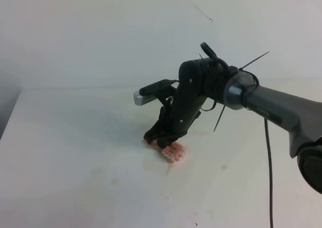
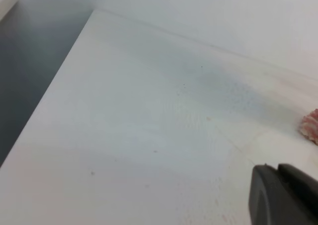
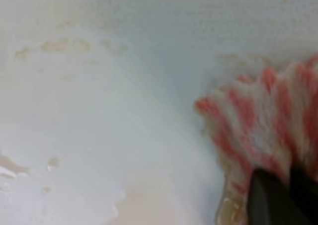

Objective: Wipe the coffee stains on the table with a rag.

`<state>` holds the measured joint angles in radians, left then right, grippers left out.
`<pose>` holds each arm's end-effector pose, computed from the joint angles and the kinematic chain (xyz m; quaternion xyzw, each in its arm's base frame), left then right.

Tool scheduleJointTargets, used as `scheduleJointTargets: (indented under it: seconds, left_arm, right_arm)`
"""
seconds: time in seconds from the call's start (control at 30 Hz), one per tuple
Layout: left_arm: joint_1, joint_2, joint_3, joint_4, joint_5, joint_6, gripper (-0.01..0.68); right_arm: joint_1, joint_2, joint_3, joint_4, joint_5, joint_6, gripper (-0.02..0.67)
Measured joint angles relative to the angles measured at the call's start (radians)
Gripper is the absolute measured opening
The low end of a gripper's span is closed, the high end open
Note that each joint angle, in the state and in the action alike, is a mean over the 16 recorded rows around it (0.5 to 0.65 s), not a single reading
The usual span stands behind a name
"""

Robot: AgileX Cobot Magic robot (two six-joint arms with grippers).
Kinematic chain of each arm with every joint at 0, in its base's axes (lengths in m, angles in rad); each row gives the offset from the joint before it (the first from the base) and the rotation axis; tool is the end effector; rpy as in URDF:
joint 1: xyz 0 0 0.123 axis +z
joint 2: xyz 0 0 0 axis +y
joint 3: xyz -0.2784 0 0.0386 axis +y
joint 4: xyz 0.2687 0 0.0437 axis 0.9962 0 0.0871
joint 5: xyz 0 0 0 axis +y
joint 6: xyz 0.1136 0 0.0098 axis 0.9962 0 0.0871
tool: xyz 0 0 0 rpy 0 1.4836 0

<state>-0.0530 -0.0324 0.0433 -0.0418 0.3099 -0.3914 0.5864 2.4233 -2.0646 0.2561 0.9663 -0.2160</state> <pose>0.1003 -0.0068 0.1668 -0.1436 0.7714 -0.1535 0.6007 0.4366 0.3186 0.1189 -0.3321 0.9216 0.1439 0.1403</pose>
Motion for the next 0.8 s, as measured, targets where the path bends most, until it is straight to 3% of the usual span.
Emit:
scheduleJointTargets:
  seconds: [0.8]
  left_arm:
    - [0.000, 0.000, 0.000, 0.000, 0.000, 0.000, 0.001]
  right_arm:
    - [0.054, -0.032, 0.003, -0.025, 0.072, 0.030, -0.004]
